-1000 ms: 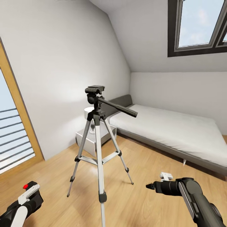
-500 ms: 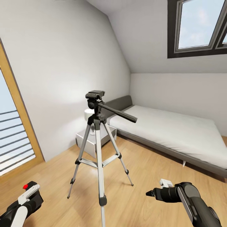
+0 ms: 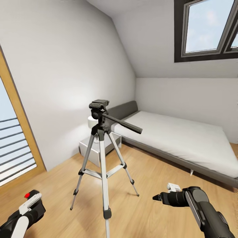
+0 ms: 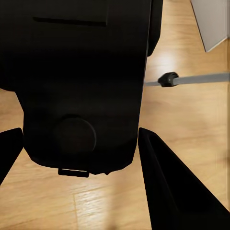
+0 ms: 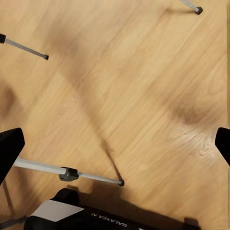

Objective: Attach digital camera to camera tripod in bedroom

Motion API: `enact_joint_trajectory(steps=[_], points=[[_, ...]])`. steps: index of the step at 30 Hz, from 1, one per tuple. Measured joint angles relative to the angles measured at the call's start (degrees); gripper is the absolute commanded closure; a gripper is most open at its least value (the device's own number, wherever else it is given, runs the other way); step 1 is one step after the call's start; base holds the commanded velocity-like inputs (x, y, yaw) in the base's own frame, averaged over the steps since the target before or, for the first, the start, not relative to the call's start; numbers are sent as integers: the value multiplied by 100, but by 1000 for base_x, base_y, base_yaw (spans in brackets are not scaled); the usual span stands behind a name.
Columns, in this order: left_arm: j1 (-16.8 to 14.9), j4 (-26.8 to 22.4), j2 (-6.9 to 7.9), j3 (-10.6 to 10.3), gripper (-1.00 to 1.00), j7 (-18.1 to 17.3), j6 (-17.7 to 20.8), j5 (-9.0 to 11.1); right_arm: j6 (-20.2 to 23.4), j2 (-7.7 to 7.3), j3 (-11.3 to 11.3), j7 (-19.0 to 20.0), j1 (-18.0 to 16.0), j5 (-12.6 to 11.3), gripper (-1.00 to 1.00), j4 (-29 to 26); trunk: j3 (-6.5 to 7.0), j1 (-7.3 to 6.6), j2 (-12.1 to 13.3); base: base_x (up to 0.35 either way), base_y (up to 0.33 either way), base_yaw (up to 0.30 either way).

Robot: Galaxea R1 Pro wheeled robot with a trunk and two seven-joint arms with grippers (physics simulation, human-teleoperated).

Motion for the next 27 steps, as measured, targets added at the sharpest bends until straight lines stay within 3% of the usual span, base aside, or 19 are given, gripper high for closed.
enact_joint_trajectory(steps=[13, 21, 27], points=[[-1, 1, 5, 14, 100, -33, 44, 13, 0, -74, 6, 23, -243, -10, -100, -221, 234, -286, 522, 0, 0, -202], [-1, 1, 5, 40, 100, -39, 44, 6, 0, -62, 4, 32, -257, -11, -100, -623, 377, -461, 843, 0, 0, -243], [0, 0, 6, 51, 100, -32, 30, 0, -1, -34, 18, 32, -255, -11, -100, -708, 485, -593, 1083, 0, 0, -93]])
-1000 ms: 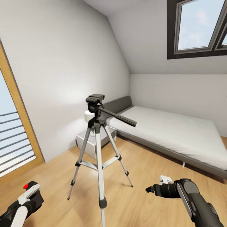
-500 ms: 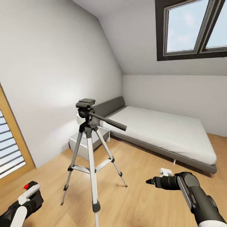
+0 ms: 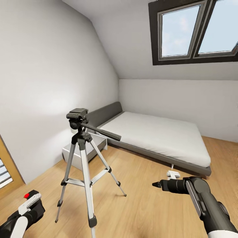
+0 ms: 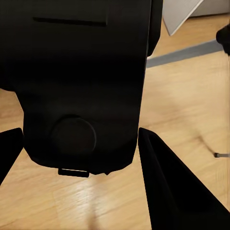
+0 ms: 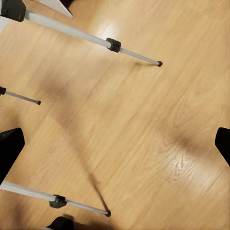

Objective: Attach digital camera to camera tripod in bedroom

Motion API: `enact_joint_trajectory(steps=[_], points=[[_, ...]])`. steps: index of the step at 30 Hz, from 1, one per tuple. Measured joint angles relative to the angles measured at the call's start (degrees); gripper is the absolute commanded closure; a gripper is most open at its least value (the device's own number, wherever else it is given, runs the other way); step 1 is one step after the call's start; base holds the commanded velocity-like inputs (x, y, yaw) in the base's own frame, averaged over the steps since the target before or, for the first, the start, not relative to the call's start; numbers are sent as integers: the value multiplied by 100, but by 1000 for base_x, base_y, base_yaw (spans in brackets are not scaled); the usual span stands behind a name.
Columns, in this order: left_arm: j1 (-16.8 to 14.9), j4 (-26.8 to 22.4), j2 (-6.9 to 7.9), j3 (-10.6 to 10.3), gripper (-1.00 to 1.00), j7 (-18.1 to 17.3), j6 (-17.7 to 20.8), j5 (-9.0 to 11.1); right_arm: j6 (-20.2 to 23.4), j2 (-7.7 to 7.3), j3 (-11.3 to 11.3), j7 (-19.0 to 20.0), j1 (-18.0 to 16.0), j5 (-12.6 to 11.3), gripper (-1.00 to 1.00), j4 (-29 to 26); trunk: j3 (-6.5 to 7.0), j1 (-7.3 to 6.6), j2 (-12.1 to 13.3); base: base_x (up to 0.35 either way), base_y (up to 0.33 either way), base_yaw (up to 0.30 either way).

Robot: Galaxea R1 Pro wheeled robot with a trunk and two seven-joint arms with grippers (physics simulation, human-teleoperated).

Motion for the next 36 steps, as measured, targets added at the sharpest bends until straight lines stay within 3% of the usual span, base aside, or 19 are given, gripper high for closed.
enact_joint_trajectory(steps=[9, 23, 36], points=[[0, 0, 8, 8, 100, 11, -20, -14, 0, 23, 44, -7, 35, 1, -100, -94, 162, -198, 361, 0, 0, -20], [1, 5, -4, 6, 100, 73, -38, -46, 0, 25, 49, -10, 53, 2, -100, -108, 162, -199, 363, 0, 4, -1], [1, 8, -10, 4, 100, 83, -46, -63, -1, 28, 127, -22, 61, 11, -100, -110, 162, -199, 363, 0, 145, 0]])
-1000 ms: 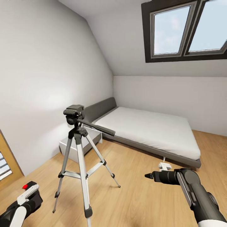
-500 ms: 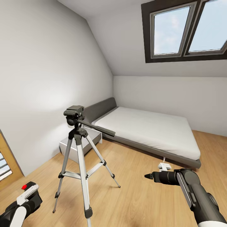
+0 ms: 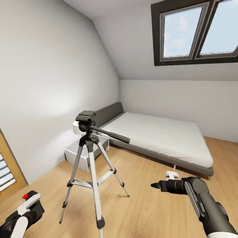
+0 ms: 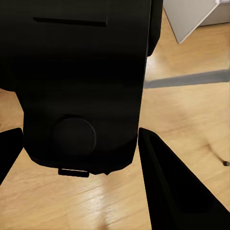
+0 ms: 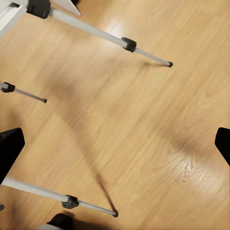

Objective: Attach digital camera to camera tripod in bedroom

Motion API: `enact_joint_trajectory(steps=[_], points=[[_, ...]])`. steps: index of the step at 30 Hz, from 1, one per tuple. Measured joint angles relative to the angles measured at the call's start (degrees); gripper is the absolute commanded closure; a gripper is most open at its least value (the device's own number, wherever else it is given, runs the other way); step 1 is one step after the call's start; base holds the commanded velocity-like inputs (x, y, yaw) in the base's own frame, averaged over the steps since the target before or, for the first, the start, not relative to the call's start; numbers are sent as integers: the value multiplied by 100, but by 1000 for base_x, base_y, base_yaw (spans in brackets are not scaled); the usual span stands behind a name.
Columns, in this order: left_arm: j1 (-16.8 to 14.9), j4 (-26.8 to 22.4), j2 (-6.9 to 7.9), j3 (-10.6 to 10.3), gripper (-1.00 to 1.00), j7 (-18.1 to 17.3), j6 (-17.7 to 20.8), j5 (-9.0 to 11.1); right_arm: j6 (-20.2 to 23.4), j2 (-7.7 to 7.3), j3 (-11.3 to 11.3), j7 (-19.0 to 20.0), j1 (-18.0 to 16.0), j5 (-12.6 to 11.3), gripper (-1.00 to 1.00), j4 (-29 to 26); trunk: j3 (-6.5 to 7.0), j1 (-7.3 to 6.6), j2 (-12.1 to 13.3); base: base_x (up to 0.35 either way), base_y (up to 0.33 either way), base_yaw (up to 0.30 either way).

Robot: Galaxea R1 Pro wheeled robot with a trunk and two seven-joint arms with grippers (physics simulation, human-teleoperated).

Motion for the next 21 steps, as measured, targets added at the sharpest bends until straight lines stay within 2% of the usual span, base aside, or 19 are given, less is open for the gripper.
enact_joint_trajectory(steps=[13, 21], points=[[0, 7, 26, 0, 100, -8, 5, 14, 1, -3, 138, -3, -2, 5, -100, -7, 0, 0, 0, 0, 22, 0], [-1, 63, 33, 0, 100, -38, 6, 25, -1, 0, 146, -7, -2, 5, -100, -8, 0, 0, 0, 0, 163, -74]])
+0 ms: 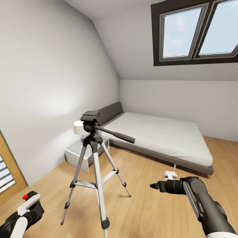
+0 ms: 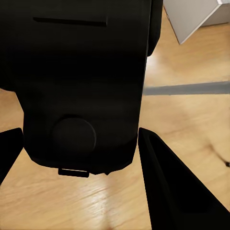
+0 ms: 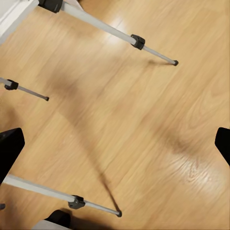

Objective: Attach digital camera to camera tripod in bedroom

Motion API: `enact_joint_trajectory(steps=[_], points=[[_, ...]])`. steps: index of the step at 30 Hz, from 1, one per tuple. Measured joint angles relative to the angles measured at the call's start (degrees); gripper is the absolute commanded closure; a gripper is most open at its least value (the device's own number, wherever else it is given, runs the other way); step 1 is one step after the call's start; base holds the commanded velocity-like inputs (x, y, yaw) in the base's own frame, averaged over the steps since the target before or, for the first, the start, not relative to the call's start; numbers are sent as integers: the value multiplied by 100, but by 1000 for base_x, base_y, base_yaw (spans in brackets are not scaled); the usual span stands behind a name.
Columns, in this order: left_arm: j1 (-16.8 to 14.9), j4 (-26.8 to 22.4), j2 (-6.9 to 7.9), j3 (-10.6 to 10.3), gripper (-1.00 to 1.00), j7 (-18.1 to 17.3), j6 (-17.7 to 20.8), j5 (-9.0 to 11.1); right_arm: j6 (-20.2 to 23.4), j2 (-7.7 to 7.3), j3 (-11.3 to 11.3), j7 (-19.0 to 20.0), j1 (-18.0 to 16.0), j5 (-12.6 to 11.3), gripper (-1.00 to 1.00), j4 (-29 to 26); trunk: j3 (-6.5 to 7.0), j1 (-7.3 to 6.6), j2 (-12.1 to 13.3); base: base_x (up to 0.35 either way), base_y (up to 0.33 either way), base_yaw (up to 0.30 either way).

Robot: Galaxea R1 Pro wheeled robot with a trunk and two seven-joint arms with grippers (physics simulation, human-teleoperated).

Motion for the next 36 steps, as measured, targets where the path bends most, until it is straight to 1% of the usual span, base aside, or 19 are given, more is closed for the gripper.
enact_joint_trajectory(steps=[13, 22, 36], points=[[0, 16, -4, -1, 100, 0, -1, -5, 2, -3, 1, -2, -3, -1, -100, -1, 17, 0, 0, 0, 48, -193], [1, 17, 0, -1, 100, 6, -1, -7, 2, -3, 0, 2, -5, -5, -100, 0, 20, 0, 0, -1, 6, -36], [1, 17, -6, -3, 100, 18, 1, -10, 1, -3, 0, 4, 3, -8, -100, 0, 20, 0, 0, -46, 51, -2]])
